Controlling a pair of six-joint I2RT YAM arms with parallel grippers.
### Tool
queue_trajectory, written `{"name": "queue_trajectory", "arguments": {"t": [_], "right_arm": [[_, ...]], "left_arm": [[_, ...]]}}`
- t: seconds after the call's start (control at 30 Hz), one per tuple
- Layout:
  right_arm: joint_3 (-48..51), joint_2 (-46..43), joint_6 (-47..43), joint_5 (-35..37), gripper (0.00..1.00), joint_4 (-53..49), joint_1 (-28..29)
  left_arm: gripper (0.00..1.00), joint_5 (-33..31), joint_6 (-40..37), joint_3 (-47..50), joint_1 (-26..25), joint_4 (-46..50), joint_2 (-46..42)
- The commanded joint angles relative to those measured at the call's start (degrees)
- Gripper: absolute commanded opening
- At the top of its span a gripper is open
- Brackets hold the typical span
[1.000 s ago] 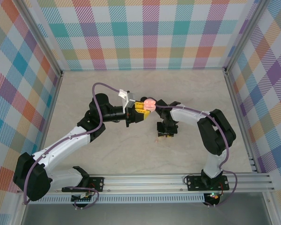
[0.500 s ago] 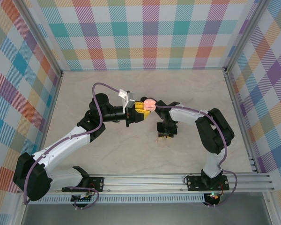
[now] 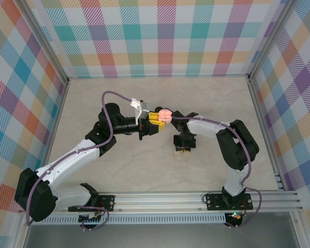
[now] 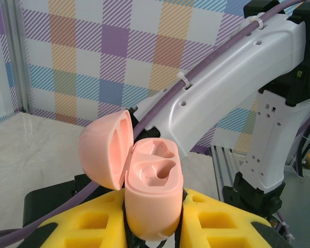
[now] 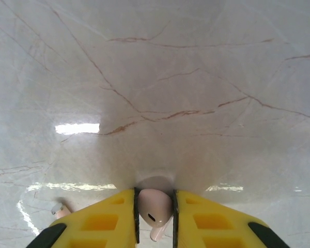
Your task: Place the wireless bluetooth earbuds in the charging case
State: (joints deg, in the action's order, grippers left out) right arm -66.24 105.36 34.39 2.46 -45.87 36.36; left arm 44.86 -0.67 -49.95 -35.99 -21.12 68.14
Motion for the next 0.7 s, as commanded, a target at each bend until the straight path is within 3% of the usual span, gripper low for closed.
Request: {"name": "queue_trajectory", "arguments": {"t": [0.0, 0.67], "right_arm": [[2.1, -0.8, -3.9, 2.7, 0.23, 3.4, 0.0], [7.9, -14.7, -18.4, 3.1, 0.23, 8.0, -0.2]], "left_arm": [[0.24, -0.3, 0.5, -0.3, -0.6, -0.8, -1.3], [0.24, -1.9, 0.7, 0.4, -0.7, -0.6, -1.4]]}}
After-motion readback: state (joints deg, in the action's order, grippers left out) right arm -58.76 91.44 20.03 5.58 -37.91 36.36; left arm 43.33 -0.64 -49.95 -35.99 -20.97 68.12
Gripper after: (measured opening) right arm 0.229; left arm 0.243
